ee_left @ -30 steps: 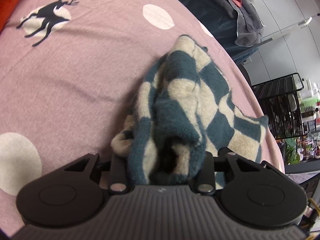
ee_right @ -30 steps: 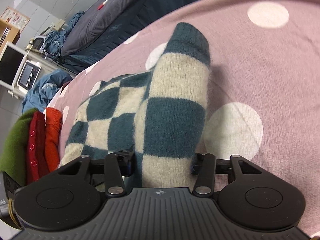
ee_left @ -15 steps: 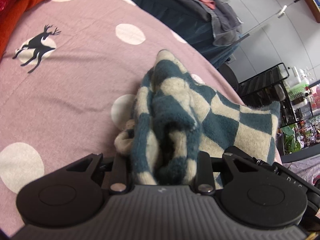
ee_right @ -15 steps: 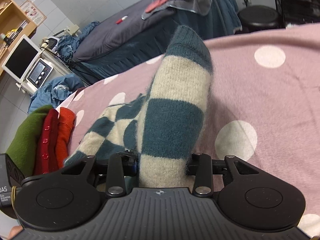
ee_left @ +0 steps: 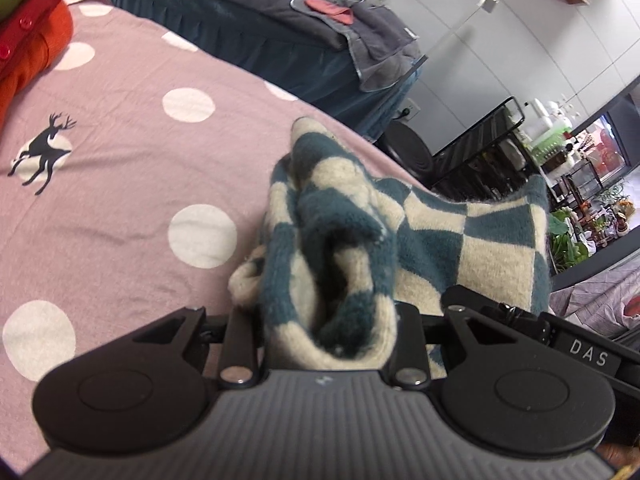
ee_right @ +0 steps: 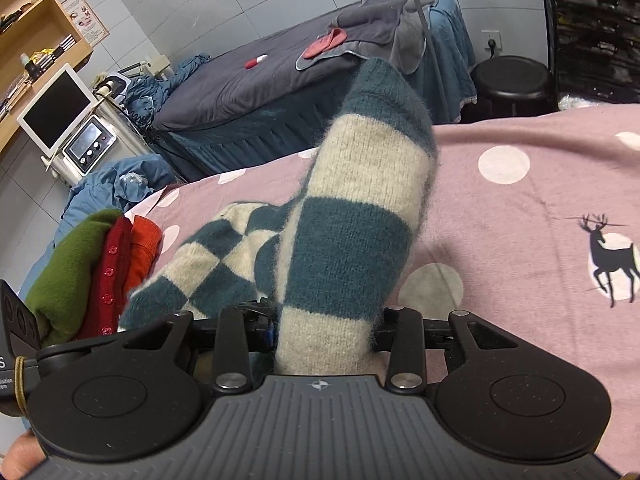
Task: Fold small clothes
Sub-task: 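Lift the bundle with both grippers and carry it onto the clothes stack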
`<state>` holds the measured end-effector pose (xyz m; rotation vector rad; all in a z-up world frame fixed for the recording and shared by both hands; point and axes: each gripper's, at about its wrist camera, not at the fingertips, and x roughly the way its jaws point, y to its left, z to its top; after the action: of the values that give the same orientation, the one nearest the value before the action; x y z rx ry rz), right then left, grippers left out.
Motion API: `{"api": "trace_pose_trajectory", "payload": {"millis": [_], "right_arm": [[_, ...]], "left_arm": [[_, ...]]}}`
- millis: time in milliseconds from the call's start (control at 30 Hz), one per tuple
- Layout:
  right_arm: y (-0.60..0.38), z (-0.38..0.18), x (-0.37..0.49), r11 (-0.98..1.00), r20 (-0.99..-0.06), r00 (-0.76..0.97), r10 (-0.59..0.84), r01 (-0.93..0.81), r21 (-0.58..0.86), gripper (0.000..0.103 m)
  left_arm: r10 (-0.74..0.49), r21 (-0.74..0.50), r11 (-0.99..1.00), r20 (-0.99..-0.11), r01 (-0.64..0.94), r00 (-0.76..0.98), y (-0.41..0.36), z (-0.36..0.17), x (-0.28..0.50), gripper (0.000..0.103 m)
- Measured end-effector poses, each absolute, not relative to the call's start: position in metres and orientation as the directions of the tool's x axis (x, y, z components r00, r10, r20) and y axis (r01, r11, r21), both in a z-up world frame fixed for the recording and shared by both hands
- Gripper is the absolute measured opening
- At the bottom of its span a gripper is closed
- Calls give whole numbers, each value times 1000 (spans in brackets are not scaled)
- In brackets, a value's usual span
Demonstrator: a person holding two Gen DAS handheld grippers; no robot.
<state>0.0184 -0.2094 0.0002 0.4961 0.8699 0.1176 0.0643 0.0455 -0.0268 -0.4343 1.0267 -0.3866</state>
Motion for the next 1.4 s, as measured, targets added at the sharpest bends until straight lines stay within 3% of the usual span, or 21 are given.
{"api": "trace_pose_trajectory", "payload": {"millis": [233,400,700,900,1133,1400], "right_arm": [[-187,26,23,887,-664,674,323,29,462,64],[-150,57,44,859,-582,702,411,-85,504,64],[-40,115,118,676,-368,643,671,-328,659,64],[51,120,174,519,-306,495,813,-377,767,64],[119,117,202,426,-310,340,888,-351,834,64],[130,91,215,511,-437,281,854,-298,807,64]], "left_arm": [[-484,-528,845,-685,87,544,74,8,60,29],[-394,-477,876,-626,68,673,120,60,60,29],[-133,-382,920,-513,-86,848,252,150,58,29],[40,-345,906,-505,-244,862,338,178,53,29],[110,-361,866,-536,-346,837,414,181,48,30],[-44,-441,833,-655,-334,755,452,126,67,30]]}}
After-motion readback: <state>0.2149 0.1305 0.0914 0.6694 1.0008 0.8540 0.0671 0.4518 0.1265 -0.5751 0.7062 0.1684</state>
